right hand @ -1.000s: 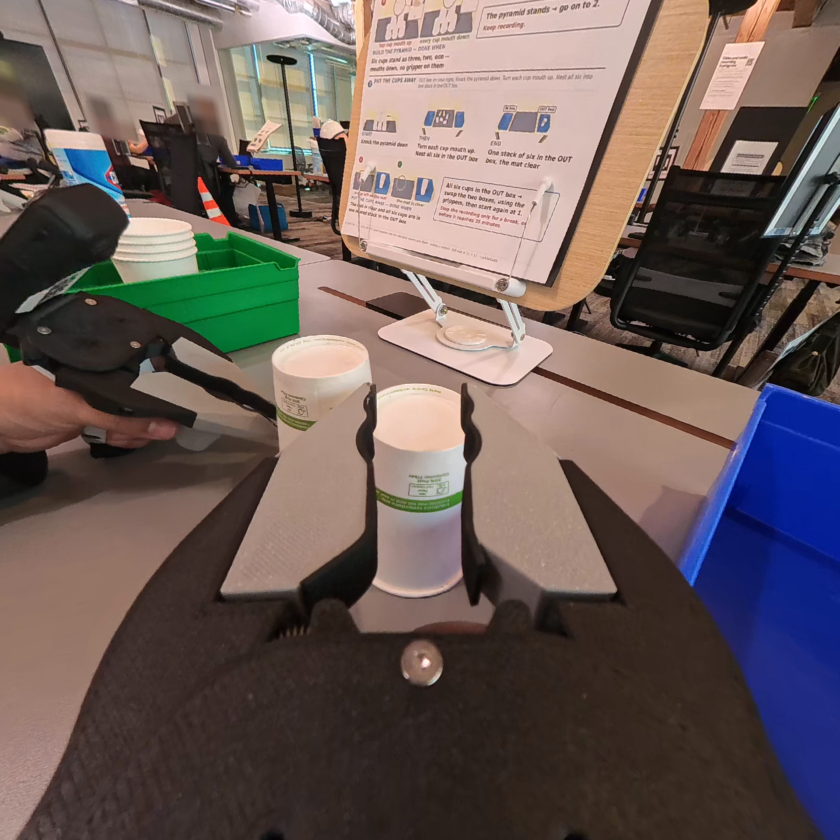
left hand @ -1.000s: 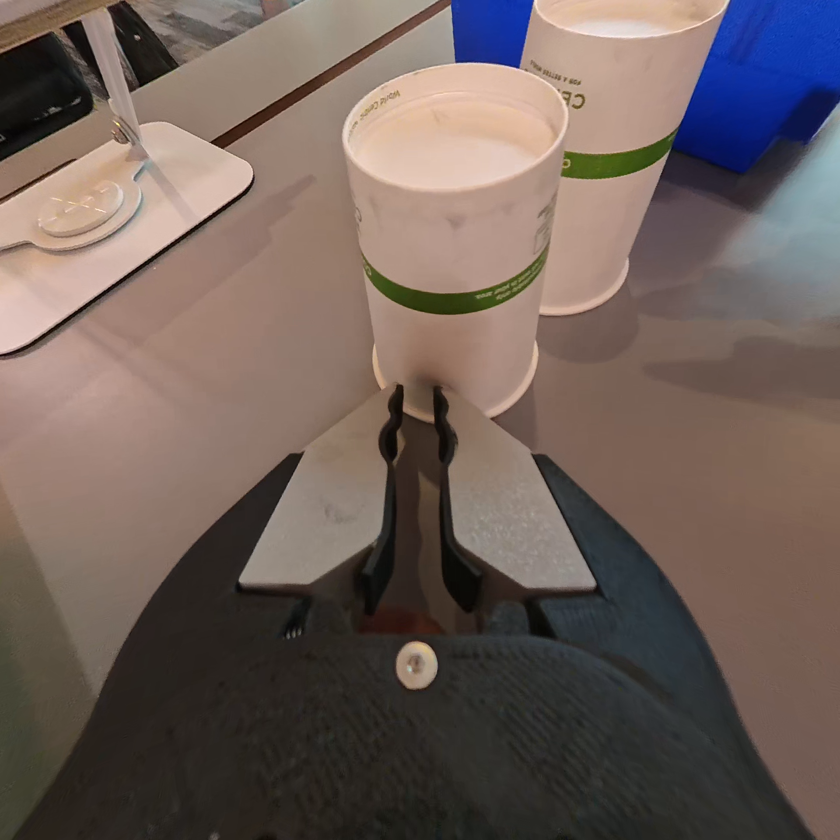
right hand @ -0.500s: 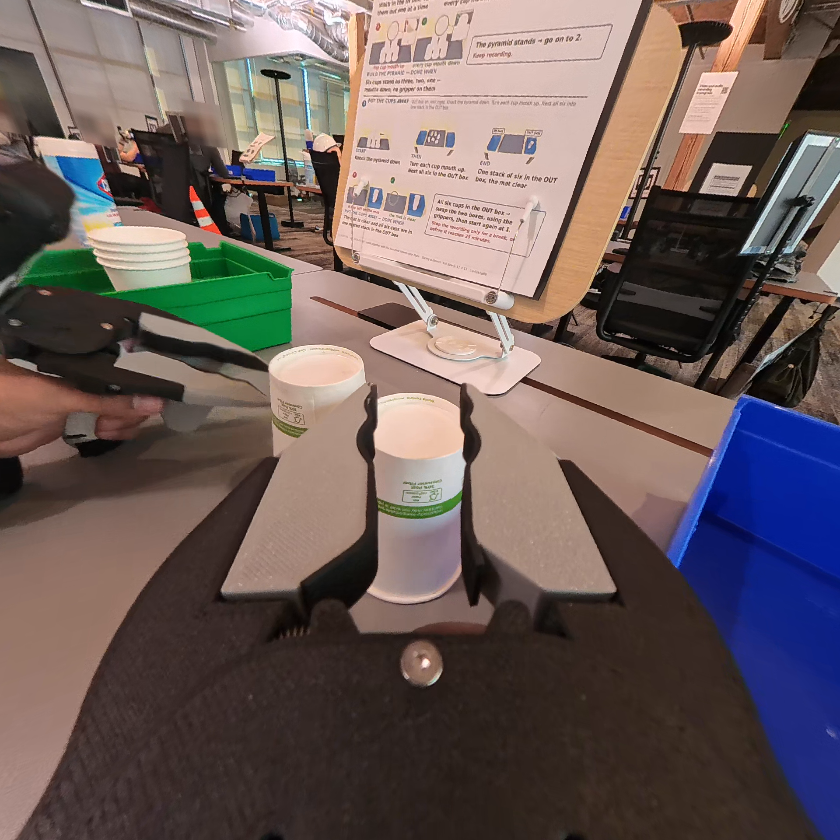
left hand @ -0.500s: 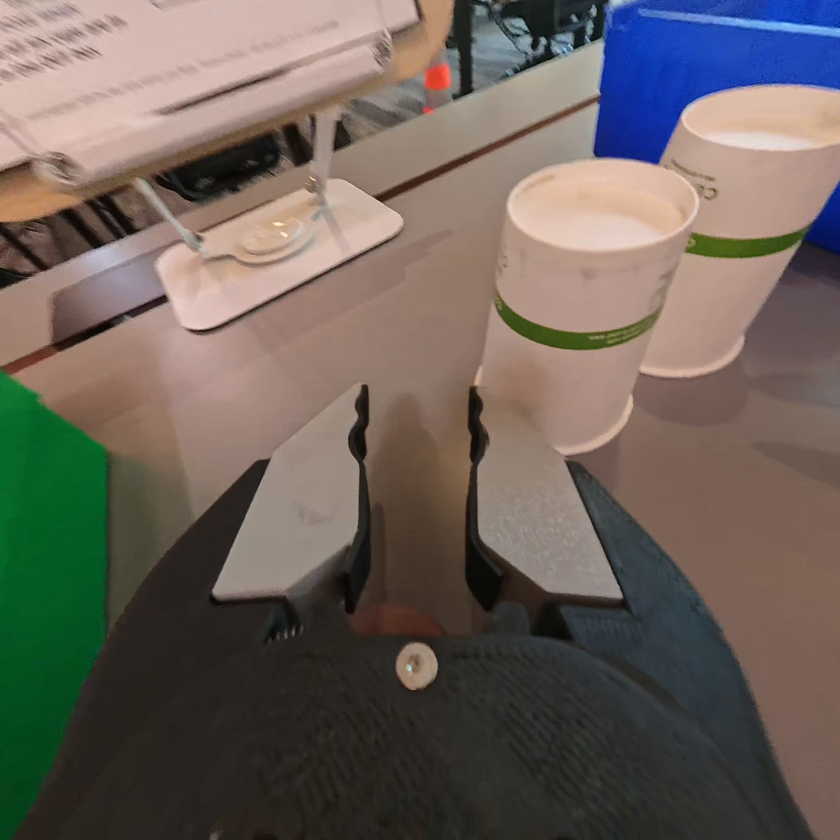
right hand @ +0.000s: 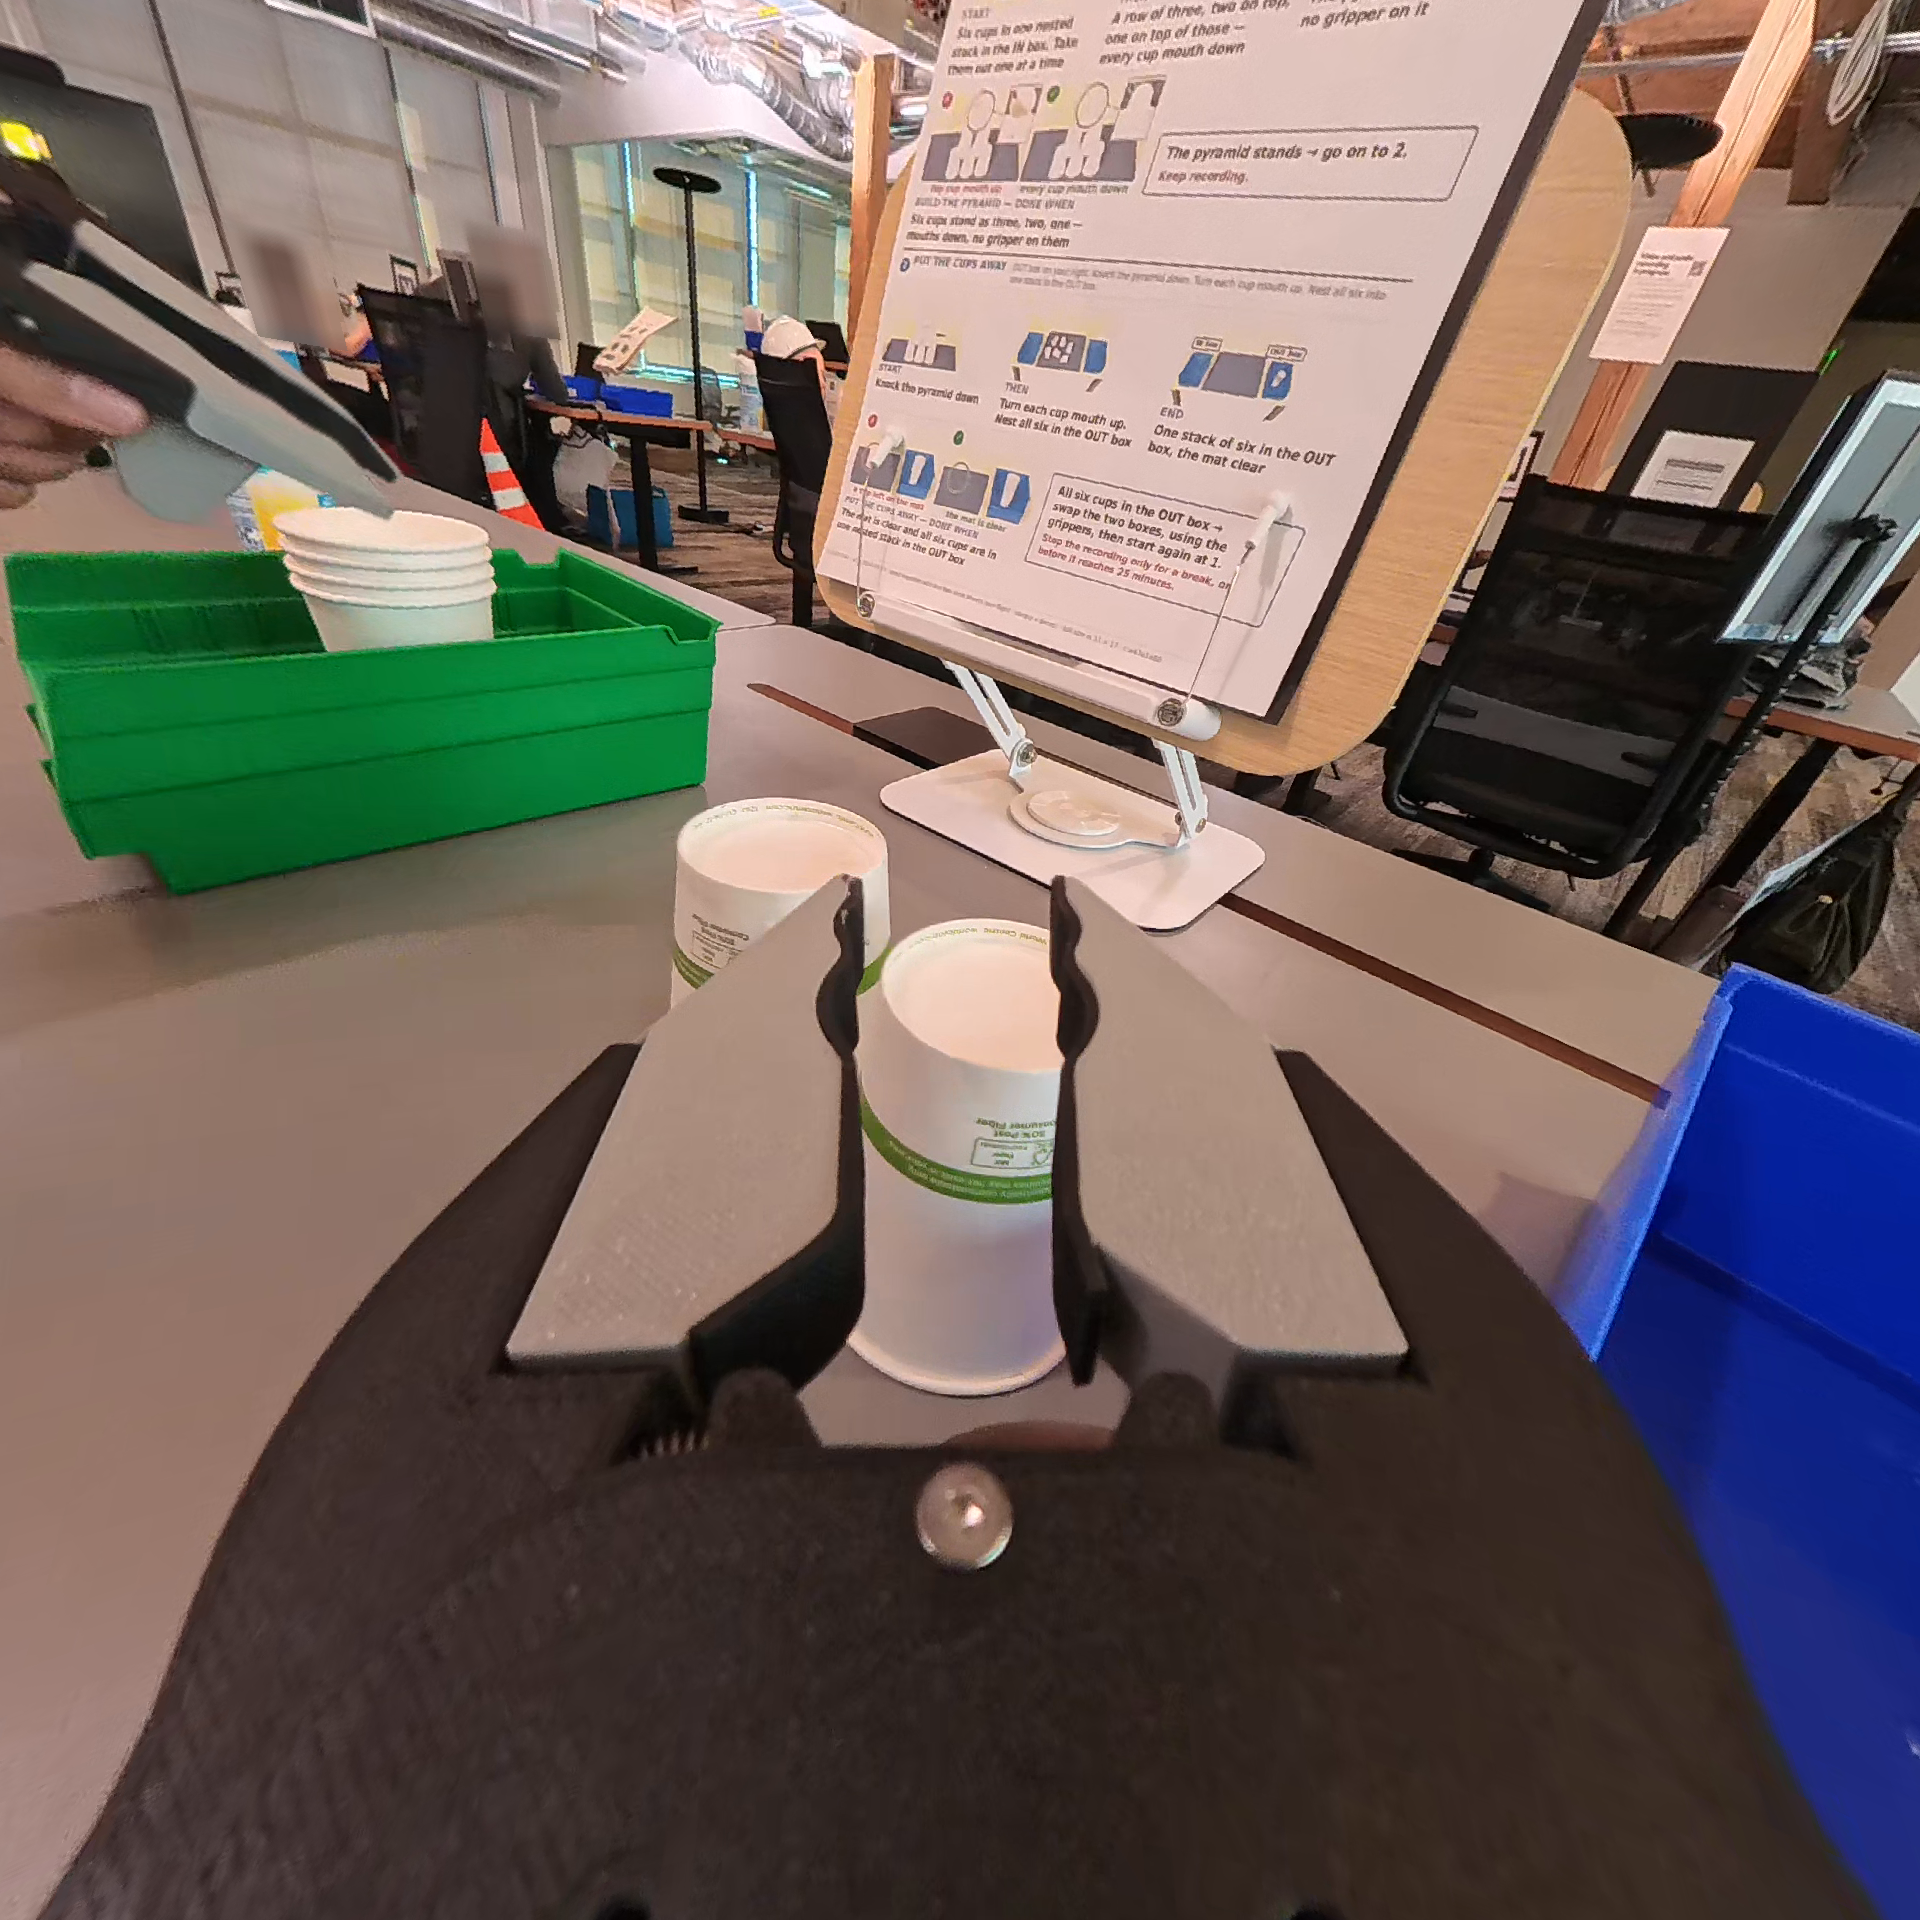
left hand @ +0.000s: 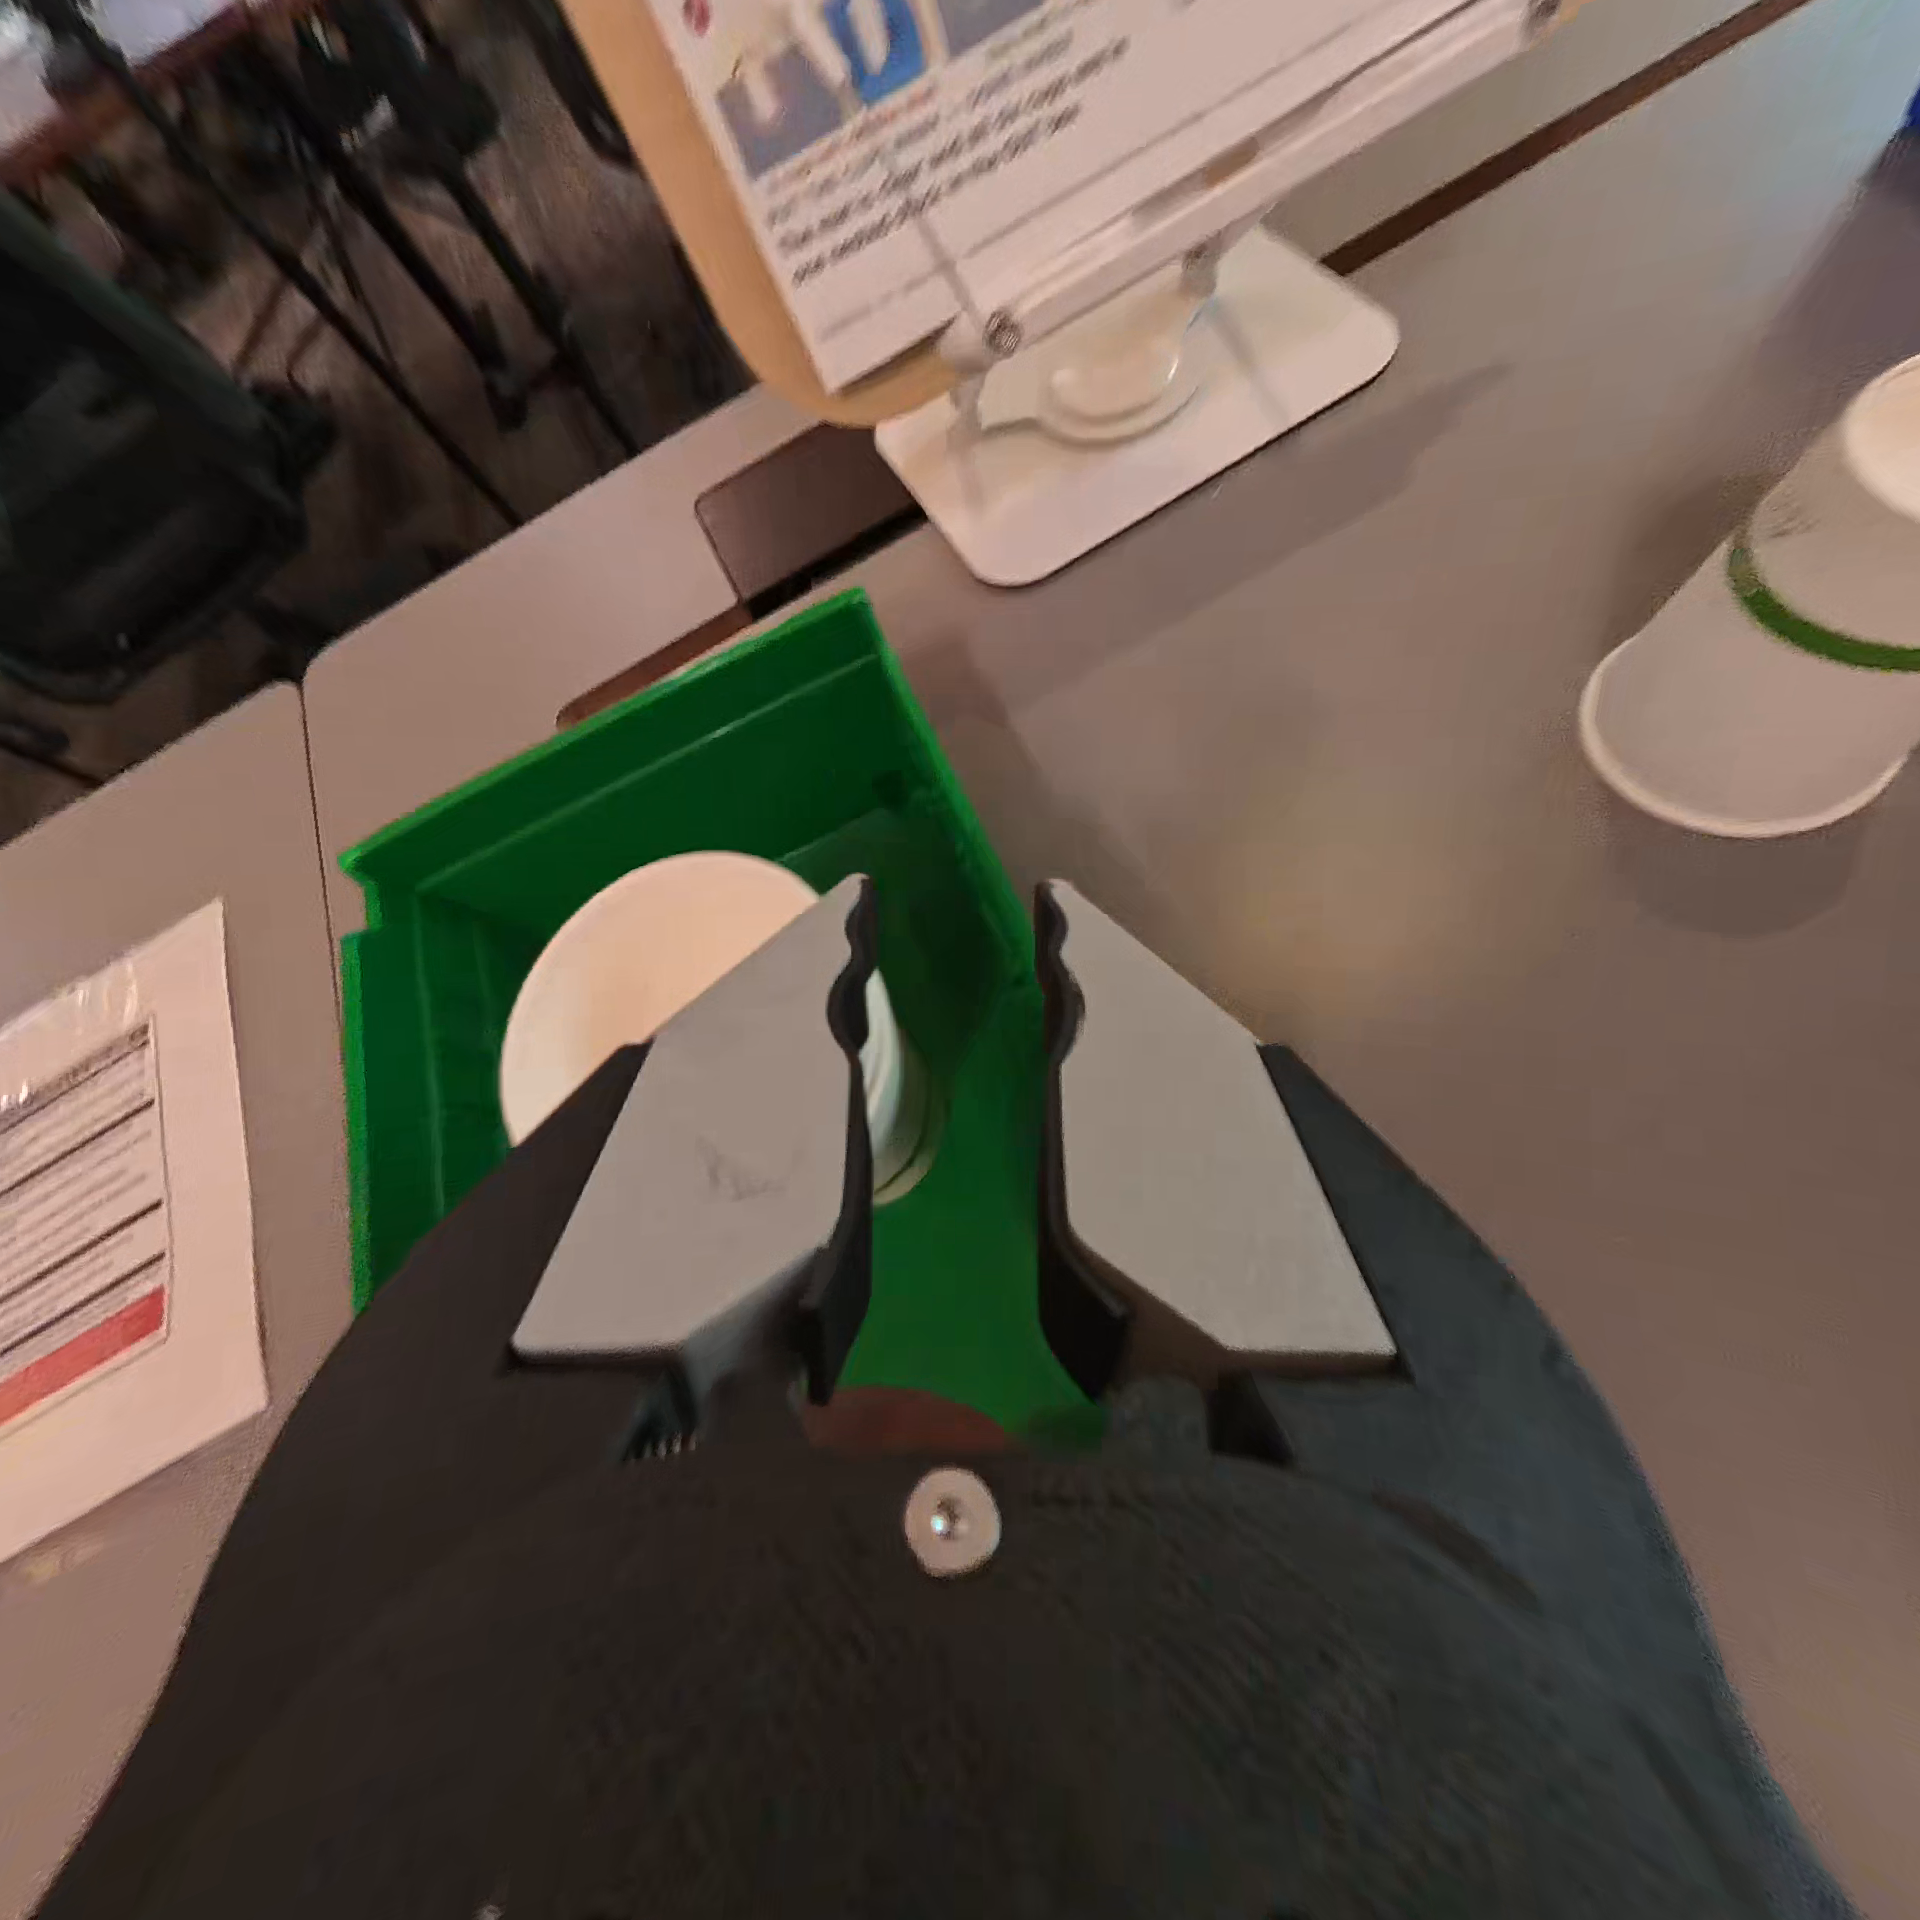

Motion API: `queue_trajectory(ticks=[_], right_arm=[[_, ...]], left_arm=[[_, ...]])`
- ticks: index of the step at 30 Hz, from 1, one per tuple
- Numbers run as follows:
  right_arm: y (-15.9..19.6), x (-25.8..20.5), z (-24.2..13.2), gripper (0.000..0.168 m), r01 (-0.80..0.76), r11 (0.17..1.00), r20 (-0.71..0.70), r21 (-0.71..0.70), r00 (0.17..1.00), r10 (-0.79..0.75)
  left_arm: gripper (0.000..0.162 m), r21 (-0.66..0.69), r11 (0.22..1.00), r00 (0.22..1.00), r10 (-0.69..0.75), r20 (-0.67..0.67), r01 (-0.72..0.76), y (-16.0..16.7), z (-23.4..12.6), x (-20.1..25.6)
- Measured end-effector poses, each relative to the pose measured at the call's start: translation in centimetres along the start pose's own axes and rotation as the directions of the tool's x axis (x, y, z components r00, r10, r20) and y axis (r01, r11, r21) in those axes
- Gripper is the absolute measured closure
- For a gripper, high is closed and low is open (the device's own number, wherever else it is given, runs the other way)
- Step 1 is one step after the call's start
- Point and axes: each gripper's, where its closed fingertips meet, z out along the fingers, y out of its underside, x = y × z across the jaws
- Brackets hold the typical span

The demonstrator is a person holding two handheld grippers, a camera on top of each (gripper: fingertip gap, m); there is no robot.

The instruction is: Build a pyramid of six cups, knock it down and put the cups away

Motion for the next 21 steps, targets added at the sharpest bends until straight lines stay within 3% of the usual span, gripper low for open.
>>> queue_trajectory(ticks=[7,21], right_arm=[[-0.4,0.2,-0.2,0.135,-0.017,1.000,0.000,0.016,1.000,0.017],[-0.2,0.1,-0.2,0.135,-0.025,1.000,0.010,0.010,1.000,0.025]], left_arm=[[0.140,-0.184,0.980,0.995,0.082,0.051,-0.071,3.3,0.7,-2.1],[0.161,-0.218,0.975,0.997,0.050,0.052,-0.038,4.1,1.5,-3.2]])
